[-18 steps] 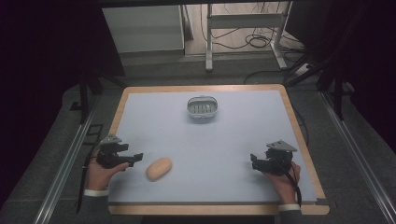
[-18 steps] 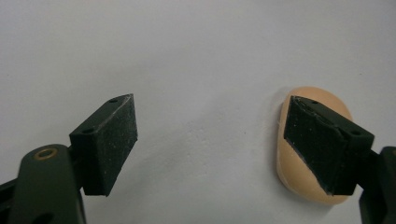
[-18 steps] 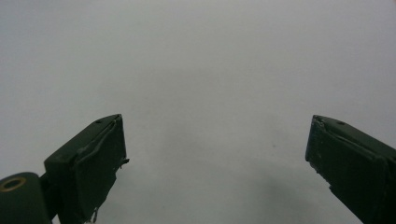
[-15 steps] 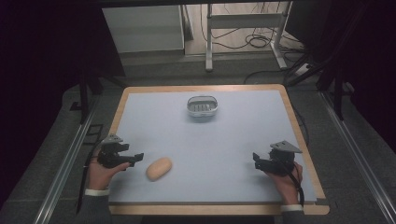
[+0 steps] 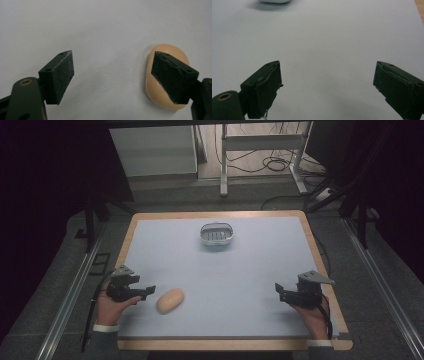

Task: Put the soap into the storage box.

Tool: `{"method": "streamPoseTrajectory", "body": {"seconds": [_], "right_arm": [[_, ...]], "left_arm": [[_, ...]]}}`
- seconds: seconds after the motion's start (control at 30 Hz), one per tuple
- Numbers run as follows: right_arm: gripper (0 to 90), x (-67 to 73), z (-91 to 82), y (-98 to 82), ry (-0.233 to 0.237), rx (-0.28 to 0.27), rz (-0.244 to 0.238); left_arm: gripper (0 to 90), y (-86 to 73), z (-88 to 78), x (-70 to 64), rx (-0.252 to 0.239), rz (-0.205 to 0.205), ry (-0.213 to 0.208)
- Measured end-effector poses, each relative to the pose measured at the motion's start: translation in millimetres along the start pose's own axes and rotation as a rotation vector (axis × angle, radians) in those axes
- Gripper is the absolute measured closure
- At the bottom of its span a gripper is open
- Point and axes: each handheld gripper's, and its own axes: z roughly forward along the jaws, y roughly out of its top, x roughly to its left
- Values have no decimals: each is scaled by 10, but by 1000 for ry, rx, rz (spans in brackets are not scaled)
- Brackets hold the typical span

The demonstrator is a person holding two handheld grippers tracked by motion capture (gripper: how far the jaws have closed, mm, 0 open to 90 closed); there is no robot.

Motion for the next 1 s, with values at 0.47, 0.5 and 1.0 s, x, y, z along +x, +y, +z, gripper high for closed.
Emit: {"method": "streamPoseTrajectory", "body": {"seconds": [0.47, 0.5, 1.0], "right_arm": [[86, -54, -29, -7, -12, 8, 26], [86, -50, -36, -9, -17, 9, 24], [86, 6, -121, -37, -15, 1, -2]], "left_arm": [[185, 48, -77, -53, 8, -9, 9], [185, 63, -94, -66, 7, -9, 3], [183, 317, -193, -136, 22, 52, -12]]}}
